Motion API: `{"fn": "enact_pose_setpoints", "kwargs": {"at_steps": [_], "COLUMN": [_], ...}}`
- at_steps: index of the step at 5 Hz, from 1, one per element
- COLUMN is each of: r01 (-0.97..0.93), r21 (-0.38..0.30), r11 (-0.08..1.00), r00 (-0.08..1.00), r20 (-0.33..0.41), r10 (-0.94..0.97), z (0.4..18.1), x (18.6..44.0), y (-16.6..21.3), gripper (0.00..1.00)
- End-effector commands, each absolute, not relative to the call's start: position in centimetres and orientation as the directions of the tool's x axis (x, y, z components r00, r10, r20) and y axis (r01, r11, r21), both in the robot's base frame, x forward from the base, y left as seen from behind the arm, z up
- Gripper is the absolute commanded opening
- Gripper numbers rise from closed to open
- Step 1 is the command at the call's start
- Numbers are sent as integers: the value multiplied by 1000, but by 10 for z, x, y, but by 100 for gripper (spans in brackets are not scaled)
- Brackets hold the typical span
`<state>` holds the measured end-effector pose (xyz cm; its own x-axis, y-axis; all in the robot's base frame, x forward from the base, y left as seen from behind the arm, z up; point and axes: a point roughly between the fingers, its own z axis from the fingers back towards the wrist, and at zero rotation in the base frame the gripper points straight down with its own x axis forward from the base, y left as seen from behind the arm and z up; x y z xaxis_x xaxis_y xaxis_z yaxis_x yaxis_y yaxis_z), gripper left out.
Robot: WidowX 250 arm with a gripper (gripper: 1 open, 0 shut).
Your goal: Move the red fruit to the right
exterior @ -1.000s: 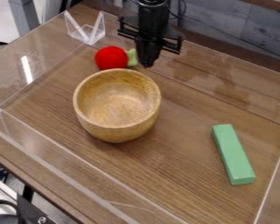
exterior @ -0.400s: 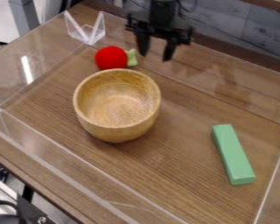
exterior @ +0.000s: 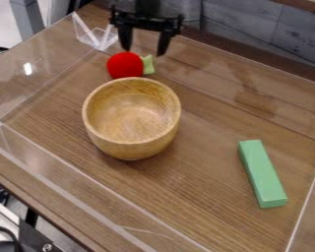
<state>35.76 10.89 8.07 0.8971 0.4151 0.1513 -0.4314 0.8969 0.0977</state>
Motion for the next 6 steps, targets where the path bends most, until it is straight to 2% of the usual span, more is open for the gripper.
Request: {"fn": "enact_pose_setpoints", "kwargs": {"at_steps": [1,3,4,5,6], "r01": [-437,-512,-495,-475,-460], "r21": [102,130,145,149,131], "r11": [894,849,857,867,878], "r00": [888,854,866,877,883], "r20": [208,180,165,161,171], "r10": [411,487,472,453,437], "z": [93,88,72,65,77], "x": [371,376,376,374,370], "y": [117,138,143,147,151], "gripper": [100,100,100,0,0]}}
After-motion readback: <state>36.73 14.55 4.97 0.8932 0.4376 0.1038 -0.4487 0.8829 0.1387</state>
